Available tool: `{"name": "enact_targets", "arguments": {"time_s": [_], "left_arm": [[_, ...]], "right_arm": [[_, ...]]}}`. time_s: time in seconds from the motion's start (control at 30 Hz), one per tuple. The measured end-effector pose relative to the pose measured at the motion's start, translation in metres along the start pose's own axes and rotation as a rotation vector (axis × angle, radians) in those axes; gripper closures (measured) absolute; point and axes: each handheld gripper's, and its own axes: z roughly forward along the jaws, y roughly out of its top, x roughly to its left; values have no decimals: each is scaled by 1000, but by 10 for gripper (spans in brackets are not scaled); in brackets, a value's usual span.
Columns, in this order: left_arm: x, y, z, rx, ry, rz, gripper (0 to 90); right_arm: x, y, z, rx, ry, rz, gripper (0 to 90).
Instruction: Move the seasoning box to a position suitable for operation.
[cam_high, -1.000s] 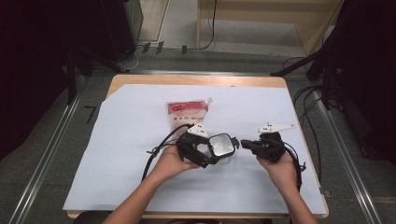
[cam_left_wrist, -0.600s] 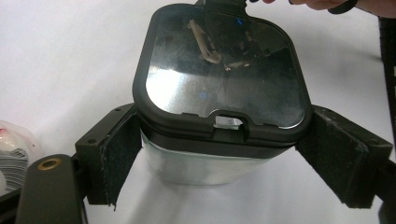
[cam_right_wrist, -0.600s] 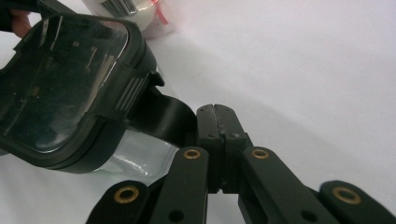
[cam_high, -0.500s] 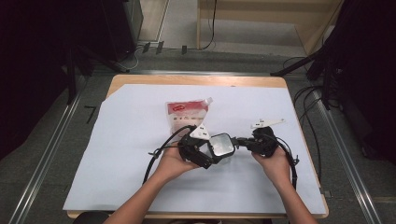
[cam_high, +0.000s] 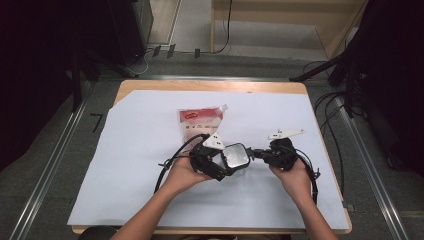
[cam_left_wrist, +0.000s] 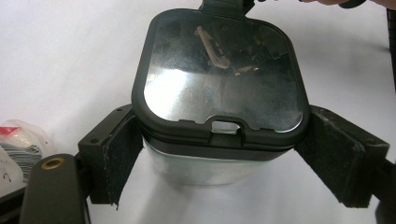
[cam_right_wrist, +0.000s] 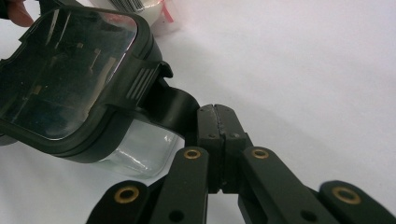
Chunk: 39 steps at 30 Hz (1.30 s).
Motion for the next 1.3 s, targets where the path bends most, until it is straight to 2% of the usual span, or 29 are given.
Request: {"name": "enact_targets", "arguments": {"time_s": [0.17,0.23,0.3,0.4,0.83,0.93,1.3], "left_arm": [[0,1,-1,2,-3,-2,173],[-1,1,-3,-17,-5,0,173],[-2,3,-5,-18,6,19,173],[-2,5,-7,-22,4,18,173],[-3,12,-11,-7,6,24,173],[-3,16,-13,14,2,28,172],[-5,20,-14,20,13,34,171]], "right_arm": [[1,-1,-1,3,7,-6,900],[2,-1,-1,4,8,-6,900],[2,-1,-1,4,6,-8,900],[2,-1,-1,6,9,-5,900],[4,-2,-2,8,10,0,900],[4,-3,-3,5,14,0,900],[4,-3,-3,6,20,0,900]]}}
